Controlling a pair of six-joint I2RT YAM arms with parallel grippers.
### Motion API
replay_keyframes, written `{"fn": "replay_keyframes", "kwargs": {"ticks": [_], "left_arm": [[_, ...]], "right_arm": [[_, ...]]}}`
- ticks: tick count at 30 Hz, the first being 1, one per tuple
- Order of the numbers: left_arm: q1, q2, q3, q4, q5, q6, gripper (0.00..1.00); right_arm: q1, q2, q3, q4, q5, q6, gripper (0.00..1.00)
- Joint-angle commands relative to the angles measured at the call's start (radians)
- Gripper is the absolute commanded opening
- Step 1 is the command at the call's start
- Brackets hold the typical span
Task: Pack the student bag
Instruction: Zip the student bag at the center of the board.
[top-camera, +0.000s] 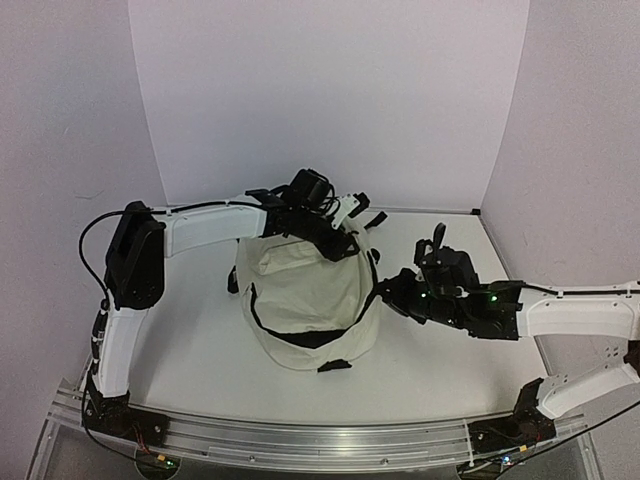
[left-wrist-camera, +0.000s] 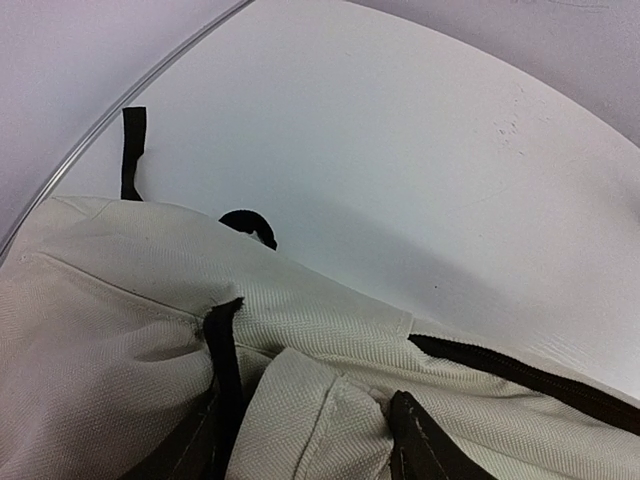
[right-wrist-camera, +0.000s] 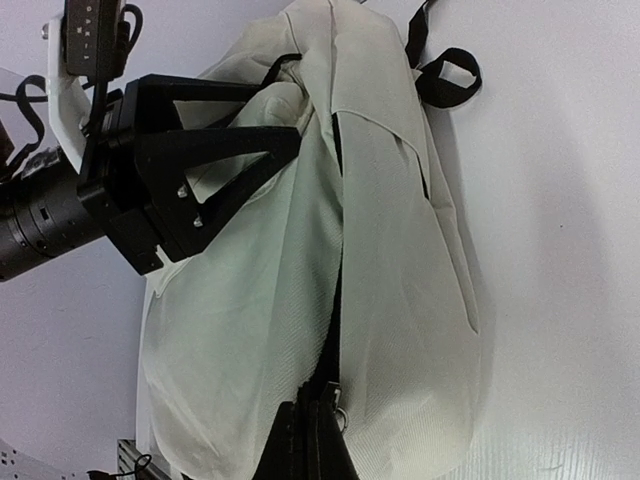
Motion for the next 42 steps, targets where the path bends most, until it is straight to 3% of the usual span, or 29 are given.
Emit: {"fn": "replay_keyframes", "kwargs": {"ticks": [1,9,14,18,26,29,36,42], "left_arm": [[0.069,0.017,0.053,-0.064,-0.084,-0.062,0.55],[0.081,0.010,0.036,-0.046,-0.082,-0.109,0.54],[0.080,-0.041,0.052,-0.094,-0.061,-0.201,0.63],[0.072,-0.162,-0.052,-0.084,0.003,-0.309,0.73],[0.061,-0.335,-0.259,-0.044,0.175,-0.598,0.76],[0.043,-0.306,-0.226,-0.074,0.235,-0.647,0.78],[-0.029,-0.164,-0.010,-0.317,0.215,-0.643,0.81],[-0.060,-0.101,0.040,-0.373,0.242,-0.670,0.78]], "right_arm": [[0.085,-0.048,0.006,0.008,-0.029,0.055,0.00],[0.187,-0.011,0.054,0.013,-0.047,0.035,0.00],[0.206,-0.004,0.062,0.015,-0.003,0.035,0.00],[0.207,-0.005,0.063,0.037,0.005,0.026,0.00],[0.222,0.013,0.065,0.064,0.016,0.005,0.00],[0.224,0.019,0.058,0.065,0.021,0.011,0.00],[0.231,0.009,0.040,0.065,0.048,0.016,0.00],[0.235,0.001,0.026,0.065,0.060,0.016,0.00]]}}
